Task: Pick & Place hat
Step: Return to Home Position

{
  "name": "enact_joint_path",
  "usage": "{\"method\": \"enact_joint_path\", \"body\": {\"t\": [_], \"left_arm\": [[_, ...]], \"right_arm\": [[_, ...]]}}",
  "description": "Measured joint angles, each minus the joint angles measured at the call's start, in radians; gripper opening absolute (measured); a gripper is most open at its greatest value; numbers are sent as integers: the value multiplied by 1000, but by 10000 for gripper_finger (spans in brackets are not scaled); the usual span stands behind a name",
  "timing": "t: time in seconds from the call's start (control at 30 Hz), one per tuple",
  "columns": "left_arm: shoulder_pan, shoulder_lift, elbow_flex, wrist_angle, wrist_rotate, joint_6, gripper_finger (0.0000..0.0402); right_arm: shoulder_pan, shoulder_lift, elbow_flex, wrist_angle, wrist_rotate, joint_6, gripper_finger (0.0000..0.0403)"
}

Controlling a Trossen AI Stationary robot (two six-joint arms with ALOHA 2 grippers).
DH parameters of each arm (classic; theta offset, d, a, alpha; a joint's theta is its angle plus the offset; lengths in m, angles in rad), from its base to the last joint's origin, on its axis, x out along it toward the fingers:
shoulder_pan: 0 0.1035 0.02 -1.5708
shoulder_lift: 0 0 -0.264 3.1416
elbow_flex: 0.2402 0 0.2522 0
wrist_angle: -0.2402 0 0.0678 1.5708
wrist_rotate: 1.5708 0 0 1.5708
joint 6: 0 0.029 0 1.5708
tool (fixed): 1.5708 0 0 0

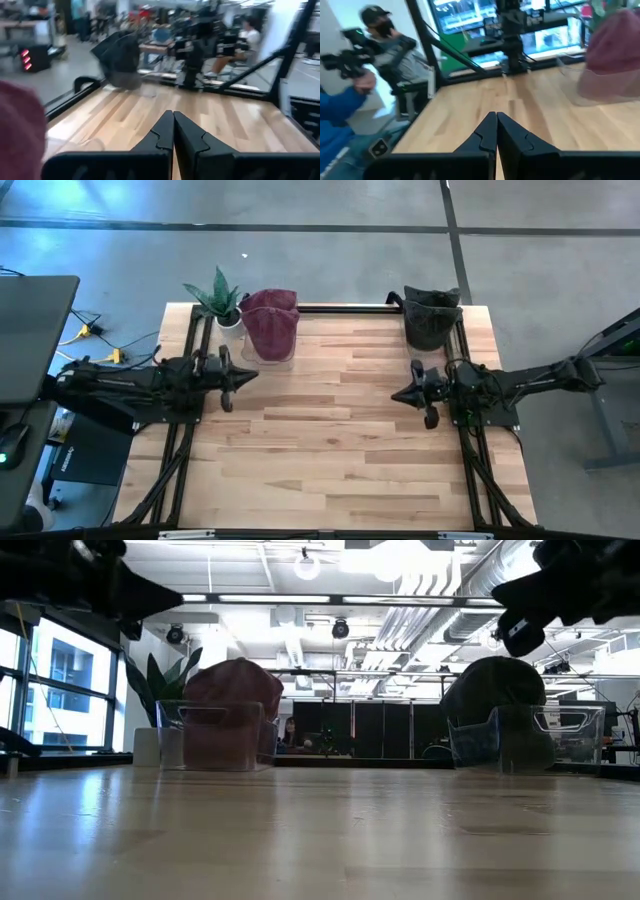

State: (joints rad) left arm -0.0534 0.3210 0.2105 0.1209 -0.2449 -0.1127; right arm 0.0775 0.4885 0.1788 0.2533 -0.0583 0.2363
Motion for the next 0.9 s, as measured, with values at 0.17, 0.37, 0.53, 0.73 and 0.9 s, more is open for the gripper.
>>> {"method": "enact_joint_path", "body": {"t": [0.17, 0.37, 0.53, 0.73, 0.9], "left_arm": [[-57, -90, -107, 82, 1, 48, 0], [-59, -224, -189, 30, -45, -8, 0], [-59, -305, -190, -32, -53, -14, 0], [-59, -315, -191, -74, -55, -16, 0], [-59, -311, -191, -79, -55, -16, 0]], "right_arm": [[10, -1, -91, 164, -28, 32, 1], [10, -58, -131, 169, -102, 47, 1], [10, -162, -168, 109, -89, 6, 1], [10, -289, -169, -79, -36, 17, 1], [10, -407, -169, -210, -19, -25, 0]]}}
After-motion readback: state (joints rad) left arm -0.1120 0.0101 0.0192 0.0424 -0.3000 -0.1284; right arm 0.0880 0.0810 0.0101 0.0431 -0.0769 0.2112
